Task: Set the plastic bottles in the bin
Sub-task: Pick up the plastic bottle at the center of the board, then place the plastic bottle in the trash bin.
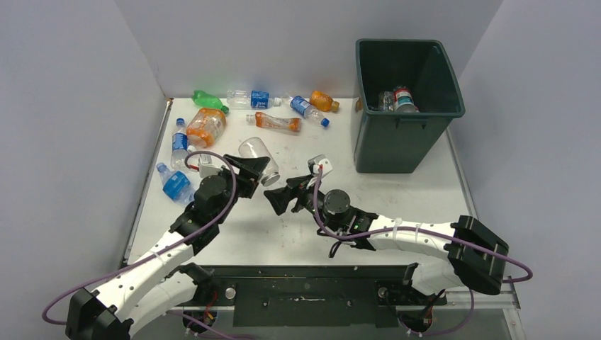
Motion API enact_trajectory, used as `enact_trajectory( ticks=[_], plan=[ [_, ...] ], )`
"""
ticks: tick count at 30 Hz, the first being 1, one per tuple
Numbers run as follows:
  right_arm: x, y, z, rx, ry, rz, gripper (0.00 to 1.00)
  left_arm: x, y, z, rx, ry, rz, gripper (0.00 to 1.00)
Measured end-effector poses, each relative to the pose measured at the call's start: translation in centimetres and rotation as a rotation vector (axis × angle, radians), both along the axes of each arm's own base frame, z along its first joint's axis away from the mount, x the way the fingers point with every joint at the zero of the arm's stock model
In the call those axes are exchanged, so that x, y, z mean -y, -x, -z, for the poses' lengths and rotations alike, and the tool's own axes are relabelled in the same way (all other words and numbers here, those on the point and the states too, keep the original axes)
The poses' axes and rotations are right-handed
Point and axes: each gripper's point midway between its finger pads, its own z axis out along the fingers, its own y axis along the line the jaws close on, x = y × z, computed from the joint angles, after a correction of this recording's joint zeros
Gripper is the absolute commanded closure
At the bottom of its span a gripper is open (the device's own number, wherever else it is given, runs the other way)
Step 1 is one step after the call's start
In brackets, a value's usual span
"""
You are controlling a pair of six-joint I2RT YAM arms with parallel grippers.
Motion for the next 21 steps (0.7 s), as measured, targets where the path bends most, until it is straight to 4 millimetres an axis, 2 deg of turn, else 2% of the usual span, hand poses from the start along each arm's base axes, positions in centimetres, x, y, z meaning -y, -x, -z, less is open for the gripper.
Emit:
enact_trajectory(
  ticks=[5,11,15,19,21],
  plan=[
    [-0.2,-0.2,-1.2,0.013,-0.044,0.013,0.1,1.4,1.0,0.0,0.002,-0.001,0.035,0.68],
    [-1.3,-0.9,-2.0,0.012,-0.054,0.021,0.02,1.7,1.3,-0.2,0.008,-0.001,0.034,0.68],
    [-1.4,-0.9,-1.7,0.005,-0.047,0.02,0.21,1.9,1.5,-0.5,0.016,0.004,0.043,0.68],
    [-1.2,-1.1,-1.5,0.003,-0.038,0.032,0.47,1.9,1.7,-0.7,0.021,0.006,0.044,0.68],
    [-1.2,-1.2,-1.5,0.001,-0.037,0.034,0.55,1.7,1.7,-0.8,0.027,0.004,0.038,0.68]
  ],
)
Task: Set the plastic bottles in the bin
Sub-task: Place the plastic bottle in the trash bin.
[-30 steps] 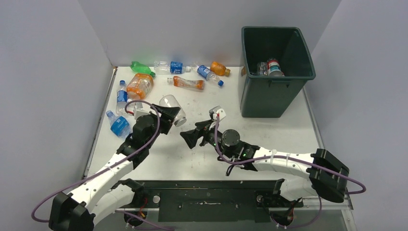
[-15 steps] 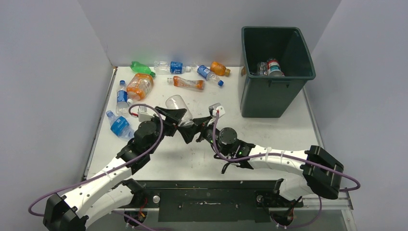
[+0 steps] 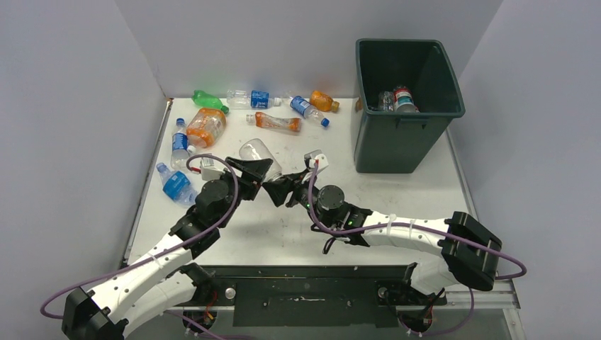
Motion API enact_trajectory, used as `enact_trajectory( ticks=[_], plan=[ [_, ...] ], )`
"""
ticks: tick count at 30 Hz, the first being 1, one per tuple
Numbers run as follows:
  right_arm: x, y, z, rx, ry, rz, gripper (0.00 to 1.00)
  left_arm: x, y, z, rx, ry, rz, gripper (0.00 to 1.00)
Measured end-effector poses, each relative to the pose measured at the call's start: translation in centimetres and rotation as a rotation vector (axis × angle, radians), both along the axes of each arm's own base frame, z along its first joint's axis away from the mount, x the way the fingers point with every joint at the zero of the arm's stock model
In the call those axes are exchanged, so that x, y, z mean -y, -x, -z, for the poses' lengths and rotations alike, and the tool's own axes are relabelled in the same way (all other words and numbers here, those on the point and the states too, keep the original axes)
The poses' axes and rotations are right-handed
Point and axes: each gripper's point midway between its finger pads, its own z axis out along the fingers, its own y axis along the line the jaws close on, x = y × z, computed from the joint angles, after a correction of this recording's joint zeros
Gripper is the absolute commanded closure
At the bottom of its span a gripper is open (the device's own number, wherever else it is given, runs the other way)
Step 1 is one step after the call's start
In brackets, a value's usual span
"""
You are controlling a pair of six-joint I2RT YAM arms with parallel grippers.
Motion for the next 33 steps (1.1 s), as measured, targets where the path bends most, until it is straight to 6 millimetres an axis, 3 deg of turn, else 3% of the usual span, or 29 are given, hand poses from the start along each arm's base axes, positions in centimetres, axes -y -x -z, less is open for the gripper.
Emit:
enact_trajectory(
  ticks=[3,6,11,16,20,22,25,28,30,33],
  plan=[
    [0.0,0.1,0.0,-0.005,-0.003,-0.001,0.68,-0.4,-0.1,-0.1,0.007,0.0,-0.017,0.66],
    [0.0,0.1,0.0,-0.004,-0.001,-0.002,0.93,-0.4,0.1,-0.2,0.012,-0.003,-0.015,0.52],
    [-0.1,0.2,0.1,-0.008,0.005,-0.008,0.95,-0.5,0.2,-0.2,0.026,-0.031,-0.008,0.01],
    [1.1,0.6,1.0,-0.024,0.093,-0.008,0.95,-1.1,1.0,-0.4,0.071,-0.117,0.007,0.04],
    [3.5,0.8,0.2,-0.041,0.203,0.006,0.95,-3.6,1.1,-1.6,0.139,-0.275,-0.048,0.04],
    [5.1,0.5,-1.5,-0.04,0.233,0.023,0.95,-5.1,1.1,-3.5,0.212,-0.39,-0.08,0.04],
    [7.9,0.3,-3.9,-0.045,0.279,0.04,0.95,-6.6,1.3,-8.0,0.376,-0.637,-0.072,0.04],
    [10.5,0.7,-5.4,-0.062,0.339,0.04,0.95,-5.7,2.4,-12.5,0.575,-0.878,0.049,0.04],
    [11.4,1.7,-5.6,-0.08,0.387,-0.001,0.95,-3.6,4.1,-14.3,0.74,-1.013,0.189,0.04],
    [11.6,4.1,-5.1,-0.121,0.46,-0.119,0.95,0.2,7.6,-12.3,0.986,-1.21,0.515,0.04]
  ],
)
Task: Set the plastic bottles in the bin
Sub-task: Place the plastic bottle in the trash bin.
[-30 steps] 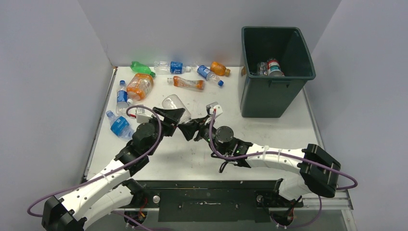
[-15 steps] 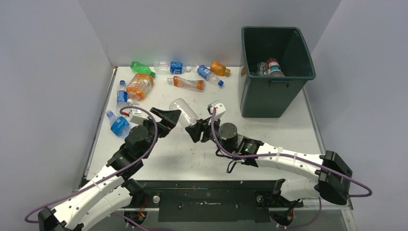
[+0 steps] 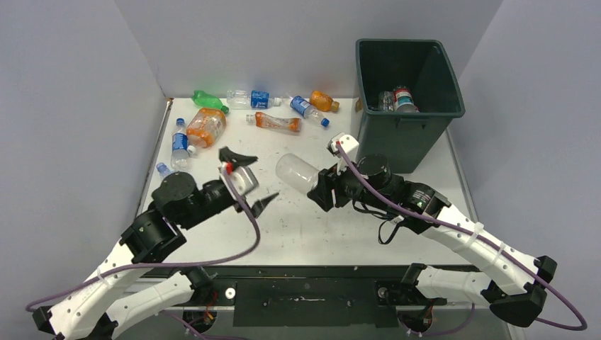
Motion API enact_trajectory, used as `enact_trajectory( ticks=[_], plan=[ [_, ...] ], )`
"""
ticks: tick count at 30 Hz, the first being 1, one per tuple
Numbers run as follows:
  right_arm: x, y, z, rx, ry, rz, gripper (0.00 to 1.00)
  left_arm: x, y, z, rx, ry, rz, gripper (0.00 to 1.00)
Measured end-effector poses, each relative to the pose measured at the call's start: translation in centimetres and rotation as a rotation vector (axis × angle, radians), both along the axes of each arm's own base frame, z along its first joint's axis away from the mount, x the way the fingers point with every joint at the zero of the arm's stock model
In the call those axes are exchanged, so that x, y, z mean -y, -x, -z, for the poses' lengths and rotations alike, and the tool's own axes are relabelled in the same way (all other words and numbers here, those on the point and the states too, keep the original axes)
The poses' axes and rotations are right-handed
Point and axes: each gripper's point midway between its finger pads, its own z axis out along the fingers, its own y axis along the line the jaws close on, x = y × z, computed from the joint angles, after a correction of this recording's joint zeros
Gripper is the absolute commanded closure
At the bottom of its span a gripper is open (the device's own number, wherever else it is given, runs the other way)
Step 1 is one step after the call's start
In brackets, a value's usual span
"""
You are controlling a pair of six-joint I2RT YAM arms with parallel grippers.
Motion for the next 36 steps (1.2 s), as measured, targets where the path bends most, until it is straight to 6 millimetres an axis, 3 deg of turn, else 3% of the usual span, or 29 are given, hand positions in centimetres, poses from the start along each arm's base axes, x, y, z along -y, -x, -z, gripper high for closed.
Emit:
enact_trajectory(
  ticks=[3,8,15,24,27,32,33,36],
  plan=[
    [0.3,2.2,0.9,-0.064,0.053,-0.099,0.95,1.8,1.8,4.4,0.053,-0.255,0.177,0.04],
    [0.6,4.9,1.7,-0.143,0.093,-0.214,0.95,2.3,1.5,9.1,0.137,-0.538,0.286,0.04],
    [0.1,6.3,1.9,-0.189,0.107,-0.3,0.95,3.4,1.9,9.8,0.251,-0.634,0.37,0.04],
    [-0.3,6.7,1.2,-0.198,0.106,-0.338,0.95,5.6,2.7,12.3,0.232,-0.7,0.471,0.0],
    [-0.4,6.8,0.6,-0.192,0.092,-0.352,0.95,5.8,2.7,12.6,0.227,-0.706,0.474,0.1],
    [-0.6,7.0,0.7,-0.201,0.098,-0.368,0.95,5.9,2.4,12.6,0.227,-0.697,0.455,0.46],
    [-0.6,7.0,0.7,-0.202,0.101,-0.368,0.88,5.9,2.4,12.7,0.228,-0.696,0.449,0.49],
    [-0.7,7.0,0.7,-0.199,0.106,-0.372,0.3,5.9,2.3,12.8,0.235,-0.669,0.433,0.54]
  ],
)
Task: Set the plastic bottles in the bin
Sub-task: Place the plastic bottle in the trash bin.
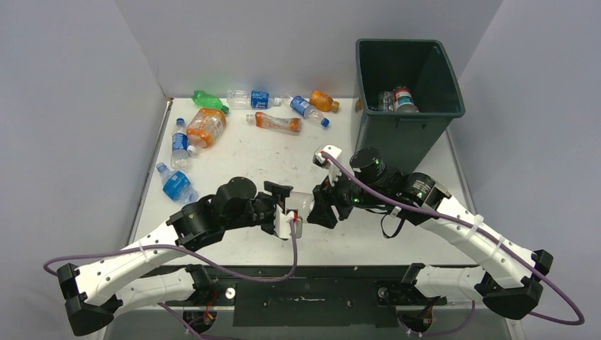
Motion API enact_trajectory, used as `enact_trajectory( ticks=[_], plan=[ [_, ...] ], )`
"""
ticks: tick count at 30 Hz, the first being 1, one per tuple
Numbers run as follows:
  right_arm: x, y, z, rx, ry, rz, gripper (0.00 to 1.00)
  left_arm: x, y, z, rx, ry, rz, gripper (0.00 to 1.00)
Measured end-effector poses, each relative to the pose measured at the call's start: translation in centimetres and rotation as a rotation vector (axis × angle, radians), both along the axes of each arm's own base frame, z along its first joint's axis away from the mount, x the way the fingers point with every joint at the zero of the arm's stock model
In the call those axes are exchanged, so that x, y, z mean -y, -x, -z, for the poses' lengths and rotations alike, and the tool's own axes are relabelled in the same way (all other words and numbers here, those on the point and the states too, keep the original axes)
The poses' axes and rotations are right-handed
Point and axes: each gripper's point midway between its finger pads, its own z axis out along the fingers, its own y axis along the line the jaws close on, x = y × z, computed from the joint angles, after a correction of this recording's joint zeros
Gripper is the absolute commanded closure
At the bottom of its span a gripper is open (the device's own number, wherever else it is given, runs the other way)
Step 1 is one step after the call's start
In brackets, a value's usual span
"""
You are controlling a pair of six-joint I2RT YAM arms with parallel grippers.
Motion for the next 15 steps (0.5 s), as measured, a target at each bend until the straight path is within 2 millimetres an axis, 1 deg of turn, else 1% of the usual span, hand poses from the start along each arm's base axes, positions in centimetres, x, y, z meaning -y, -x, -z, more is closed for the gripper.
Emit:
enact_trajectory(
  ticks=[1,2,3,5,7,8,10,11,13,15],
  plan=[
    [0.0,0.0,0.0,0.003,0.001,-0.001,0.18,0.0,0.0,0.0,0.0,0.008,-0.003,0.54],
    [0.0,0.0,-0.1,0.004,-0.001,0.003,0.11,0.0,0.0,-0.1,0.001,0.022,-0.006,0.55],
    [-0.1,0.0,-0.4,0.006,-0.007,0.004,0.06,0.0,0.0,-0.1,0.001,0.035,-0.01,0.56],
    [-0.3,-0.4,-1.3,0.031,-0.035,0.015,0.0,0.2,-0.1,-0.3,0.0,0.067,-0.022,0.58],
    [-0.3,-1.0,-2.7,0.08,-0.081,0.044,0.09,0.5,-0.2,-0.6,-0.016,0.132,-0.049,0.57],
    [-0.2,-1.5,-3.7,0.119,-0.123,0.07,0.1,0.7,-0.3,-0.7,-0.03,0.18,-0.072,0.58],
    [0.3,-2.2,-5.8,0.207,-0.244,0.134,0.1,0.8,-0.4,-0.6,-0.074,0.283,-0.122,0.57],
    [0.8,-2.3,-6.8,0.253,-0.313,0.166,0.1,0.8,-0.5,-0.4,-0.105,0.336,-0.147,0.59],
    [2.0,-2.4,-8.0,0.327,-0.448,0.225,0.1,0.9,-0.5,-0.1,-0.195,0.444,-0.195,0.63],
    [3.2,-2.4,-9.5,0.392,-0.588,0.281,0.1,0.9,-1.1,-0.4,-0.309,0.559,-0.25,0.67]
  ],
)
